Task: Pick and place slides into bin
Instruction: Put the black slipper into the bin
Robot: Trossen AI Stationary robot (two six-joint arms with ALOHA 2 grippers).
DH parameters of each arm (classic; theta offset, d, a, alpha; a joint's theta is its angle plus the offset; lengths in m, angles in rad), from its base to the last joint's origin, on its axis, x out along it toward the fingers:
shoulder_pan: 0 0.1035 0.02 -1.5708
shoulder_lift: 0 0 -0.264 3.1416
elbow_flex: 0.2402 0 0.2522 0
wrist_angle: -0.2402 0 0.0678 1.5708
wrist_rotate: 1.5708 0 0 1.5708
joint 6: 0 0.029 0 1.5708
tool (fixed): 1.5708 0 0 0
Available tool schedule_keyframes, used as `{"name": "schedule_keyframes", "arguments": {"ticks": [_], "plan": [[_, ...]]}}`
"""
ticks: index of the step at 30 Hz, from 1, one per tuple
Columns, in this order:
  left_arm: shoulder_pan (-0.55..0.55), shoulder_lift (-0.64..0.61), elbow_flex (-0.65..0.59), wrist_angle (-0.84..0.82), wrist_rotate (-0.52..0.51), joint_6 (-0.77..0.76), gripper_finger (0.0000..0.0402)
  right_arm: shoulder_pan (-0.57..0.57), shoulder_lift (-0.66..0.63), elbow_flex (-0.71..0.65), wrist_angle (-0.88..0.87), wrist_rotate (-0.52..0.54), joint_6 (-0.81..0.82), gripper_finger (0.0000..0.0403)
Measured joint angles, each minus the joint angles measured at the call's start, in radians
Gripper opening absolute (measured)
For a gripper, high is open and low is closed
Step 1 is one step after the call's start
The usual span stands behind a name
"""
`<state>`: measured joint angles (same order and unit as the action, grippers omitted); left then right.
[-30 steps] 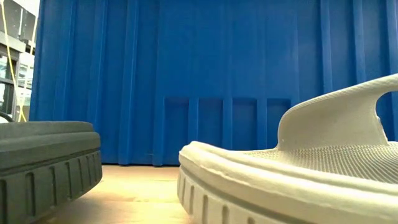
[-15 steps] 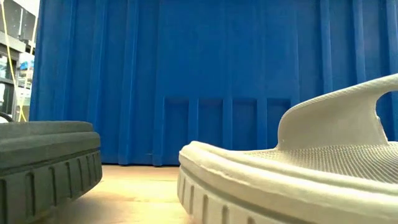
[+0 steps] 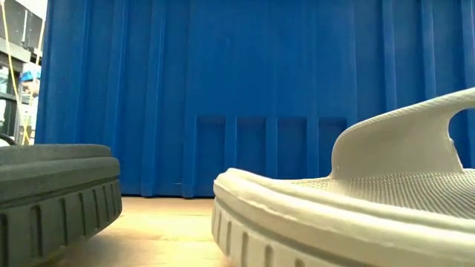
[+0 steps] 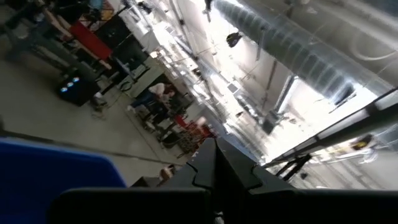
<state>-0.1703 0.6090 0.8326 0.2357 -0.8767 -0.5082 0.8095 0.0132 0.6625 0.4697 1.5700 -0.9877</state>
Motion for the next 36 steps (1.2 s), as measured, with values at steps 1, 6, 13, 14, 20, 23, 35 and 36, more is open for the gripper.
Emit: {"name": "schedule_keyframes", "arguments": {"ticks": [1, 6, 13, 14, 20, 23, 35, 36], "plan": [[0.0, 0.007, 0.0, 0.001, -0.006, -0.006, 0.0001, 0.0, -0.001, 0.004, -0.028, -0.001, -0.004, 0.0114], [0.0, 0.022, 0.0, 0.001, -0.009, -0.025, 0.0001, -0.017, 0.009, -0.029, -0.208, 0.0, 0.093, 0.0112], [0.0, 0.024, 0.0, 0.001, -0.006, -0.064, 0.0001, -0.032, 0.026, -0.192, -0.255, -0.009, 0.878, 0.0111], [0.0, 0.024, 0.0, 0.001, -0.006, -0.064, 0.0001, -0.031, 0.026, -0.224, -0.26, -0.012, 0.968, 0.0111], [0.0, 0.024, 0.0, 0.001, -0.025, -0.064, 0.0001, -0.04, 0.022, -0.444, -0.263, -0.001, 1.551, 0.0107], [0.0, 0.024, 0.0, 0.001, -0.029, -0.065, 0.0001, -0.084, 0.026, -0.546, -0.264, -0.002, 1.818, 0.0113], [0.0, 0.02, 0.0, 0.002, -0.013, -0.076, 0.0001, -0.319, 0.034, -0.646, -0.404, 0.0, 2.376, 0.0168], [0.0, 0.021, 0.0, 0.002, -0.013, -0.076, 0.0001, -0.343, 0.034, -0.643, -0.386, 0.0, 2.365, 0.0169]]}}
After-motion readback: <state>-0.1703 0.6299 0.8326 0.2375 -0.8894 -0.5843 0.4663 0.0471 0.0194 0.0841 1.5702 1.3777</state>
